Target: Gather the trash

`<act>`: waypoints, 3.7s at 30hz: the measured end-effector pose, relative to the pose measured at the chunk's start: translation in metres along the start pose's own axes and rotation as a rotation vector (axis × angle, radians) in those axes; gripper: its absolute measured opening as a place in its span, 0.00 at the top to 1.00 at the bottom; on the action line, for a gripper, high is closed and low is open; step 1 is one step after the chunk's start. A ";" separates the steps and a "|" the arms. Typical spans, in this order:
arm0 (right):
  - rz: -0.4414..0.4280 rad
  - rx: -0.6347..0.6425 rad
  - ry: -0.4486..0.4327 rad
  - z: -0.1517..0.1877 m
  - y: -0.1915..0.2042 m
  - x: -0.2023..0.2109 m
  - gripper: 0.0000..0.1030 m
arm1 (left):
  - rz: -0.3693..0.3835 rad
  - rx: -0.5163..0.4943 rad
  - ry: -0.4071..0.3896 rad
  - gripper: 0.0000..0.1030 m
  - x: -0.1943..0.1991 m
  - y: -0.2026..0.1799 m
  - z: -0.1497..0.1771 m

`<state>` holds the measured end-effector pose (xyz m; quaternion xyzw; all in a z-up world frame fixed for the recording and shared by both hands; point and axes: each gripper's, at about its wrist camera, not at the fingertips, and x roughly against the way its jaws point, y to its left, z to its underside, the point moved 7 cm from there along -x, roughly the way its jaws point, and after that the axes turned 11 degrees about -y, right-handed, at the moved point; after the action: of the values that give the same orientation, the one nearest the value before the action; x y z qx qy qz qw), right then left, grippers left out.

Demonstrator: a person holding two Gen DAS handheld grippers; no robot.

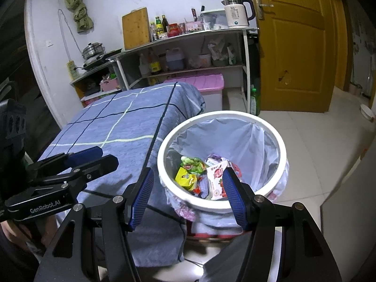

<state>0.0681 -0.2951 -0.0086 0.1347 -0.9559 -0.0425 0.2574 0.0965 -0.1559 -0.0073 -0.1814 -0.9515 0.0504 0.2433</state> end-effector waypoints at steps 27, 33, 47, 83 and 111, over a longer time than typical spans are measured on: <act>-0.009 0.019 -0.002 0.015 0.011 0.016 0.40 | -0.023 0.002 -0.031 0.45 0.026 -0.003 0.014; -0.009 0.019 -0.001 0.015 0.011 0.016 0.40 | -0.023 0.002 -0.032 0.45 0.026 -0.002 0.013; -0.009 0.018 0.000 0.016 0.012 0.016 0.40 | -0.037 -0.007 -0.034 0.45 0.028 -0.003 0.014; -0.010 0.015 0.001 0.017 0.013 0.016 0.40 | -0.051 -0.011 -0.028 0.45 0.032 0.000 0.019; -0.011 0.015 0.002 0.017 0.011 0.016 0.40 | -0.062 -0.014 -0.019 0.45 0.038 0.008 0.022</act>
<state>0.0437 -0.2884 -0.0135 0.1419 -0.9552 -0.0365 0.2573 0.0577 -0.1349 -0.0115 -0.1528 -0.9593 0.0380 0.2346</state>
